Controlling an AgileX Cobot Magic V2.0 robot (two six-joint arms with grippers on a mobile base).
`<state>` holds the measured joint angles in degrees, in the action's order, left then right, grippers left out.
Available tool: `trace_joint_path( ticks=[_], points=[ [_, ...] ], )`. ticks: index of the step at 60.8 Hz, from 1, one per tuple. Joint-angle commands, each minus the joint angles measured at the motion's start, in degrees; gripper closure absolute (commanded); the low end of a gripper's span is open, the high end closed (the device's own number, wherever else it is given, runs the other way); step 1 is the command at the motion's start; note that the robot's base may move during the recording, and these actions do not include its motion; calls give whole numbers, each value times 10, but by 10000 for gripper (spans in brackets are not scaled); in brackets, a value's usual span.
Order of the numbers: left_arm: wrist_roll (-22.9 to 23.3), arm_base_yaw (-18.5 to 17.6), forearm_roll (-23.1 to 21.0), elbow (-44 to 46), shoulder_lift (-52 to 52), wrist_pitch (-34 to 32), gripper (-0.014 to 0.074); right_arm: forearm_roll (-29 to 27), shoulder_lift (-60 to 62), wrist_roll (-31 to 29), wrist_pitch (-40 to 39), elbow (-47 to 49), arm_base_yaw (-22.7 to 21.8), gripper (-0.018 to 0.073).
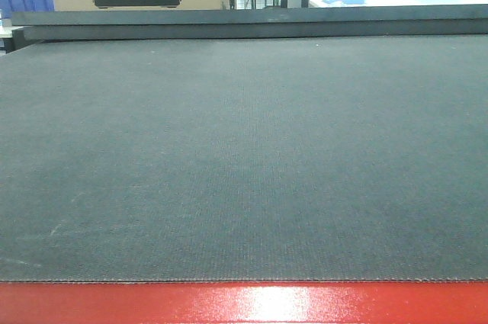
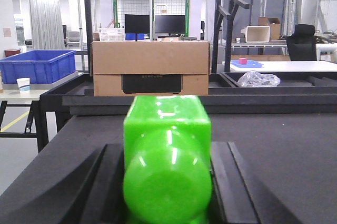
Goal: Grab block from conveyor and place in blue bin
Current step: 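Lift both held blocks up off the conveyor belt, then drive the base away from the conveyor while holding both blocks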
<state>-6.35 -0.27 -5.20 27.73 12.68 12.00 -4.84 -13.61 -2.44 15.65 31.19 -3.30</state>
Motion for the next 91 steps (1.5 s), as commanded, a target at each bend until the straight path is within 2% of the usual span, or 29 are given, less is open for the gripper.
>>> trace_joint_path(
  ticks=[1, 91],
  points=[
    [-1, -4, -10, 3, -3, -9, 707, 2, 3, -5, -16, 3, 0, 721],
    [-1, -4, -10, 3, -3, -10, 707, 2, 3, -5, -16, 3, 0, 721]
  ],
)
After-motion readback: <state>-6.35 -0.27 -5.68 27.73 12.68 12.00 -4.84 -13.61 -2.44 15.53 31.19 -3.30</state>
